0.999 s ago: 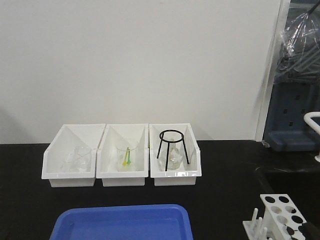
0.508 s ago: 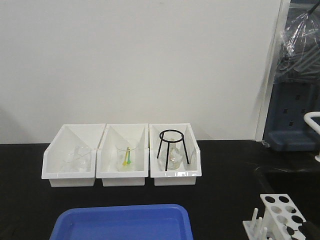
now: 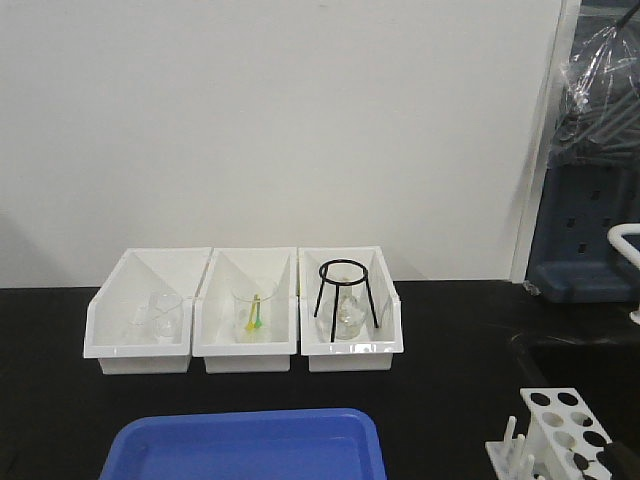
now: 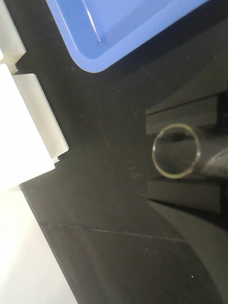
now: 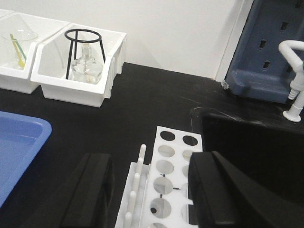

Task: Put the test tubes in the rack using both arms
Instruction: 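Lift the test tube with the left gripper and move it toward the right gripper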

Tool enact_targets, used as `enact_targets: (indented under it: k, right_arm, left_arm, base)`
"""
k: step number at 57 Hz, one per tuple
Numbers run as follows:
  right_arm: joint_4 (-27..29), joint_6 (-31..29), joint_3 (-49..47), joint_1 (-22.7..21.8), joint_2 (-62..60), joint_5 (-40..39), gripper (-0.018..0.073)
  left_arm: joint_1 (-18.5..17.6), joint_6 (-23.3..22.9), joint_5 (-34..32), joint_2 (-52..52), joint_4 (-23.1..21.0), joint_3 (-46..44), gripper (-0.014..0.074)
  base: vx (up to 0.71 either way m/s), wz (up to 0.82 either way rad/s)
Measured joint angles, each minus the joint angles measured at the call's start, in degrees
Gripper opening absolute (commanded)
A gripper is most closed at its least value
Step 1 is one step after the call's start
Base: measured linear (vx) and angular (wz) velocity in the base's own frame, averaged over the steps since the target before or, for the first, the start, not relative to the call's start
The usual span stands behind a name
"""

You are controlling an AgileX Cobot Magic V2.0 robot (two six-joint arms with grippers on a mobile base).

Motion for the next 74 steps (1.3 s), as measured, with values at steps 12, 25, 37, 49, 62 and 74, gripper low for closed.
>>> enact_targets:
  k: [12, 25, 37, 49, 62, 74]
  right_arm:
    - [0.0, 0.0, 0.0, 0.0, 0.0, -0.41, 0.0432]
    - [2.65, 0.0, 0.0, 0.0, 0.0, -0.41, 0.0432]
    - [4.42, 0.0, 0.0, 0.0, 0.0, -0.41, 0.0432]
    - [4.47, 0.0, 0.0, 0.0, 0.0, -0.47, 0.0432]
    - [4.57, 0.07, 0.0, 0.0, 0.0, -3.1, 0.0429]
    - [4.6, -0.06, -3.65, 1.19, 3.48, 5.07, 0.0427]
  left_arm:
    - [0.0, 0.11, 0.24, -0.05, 0.05, 0.0, -0.0006]
    - [0.0, -0.07, 1.41, -8.13, -0.8, 0.0, -0.0006]
    - [0.0, -0.11, 2.46, -14.98, -4.27, -0.52, -0.0006]
    - [0.0, -3.82, 8.56, -19.37, -4.52, -8.76, -0.0004]
    - [-0.16, -19.88, 13.89, -19.42, -2.74, -17.84, -0.0004]
    - [-5.62, -32.16, 13.23, -17.3, 2.33, -20.69, -0.0004]
  base:
    - [0.0, 0.0]
    - [0.0, 0.0]
    - [0.0, 0.0]
    - [0.0, 0.0]
    - [0.0, 0.0]
    - [0.0, 0.0]
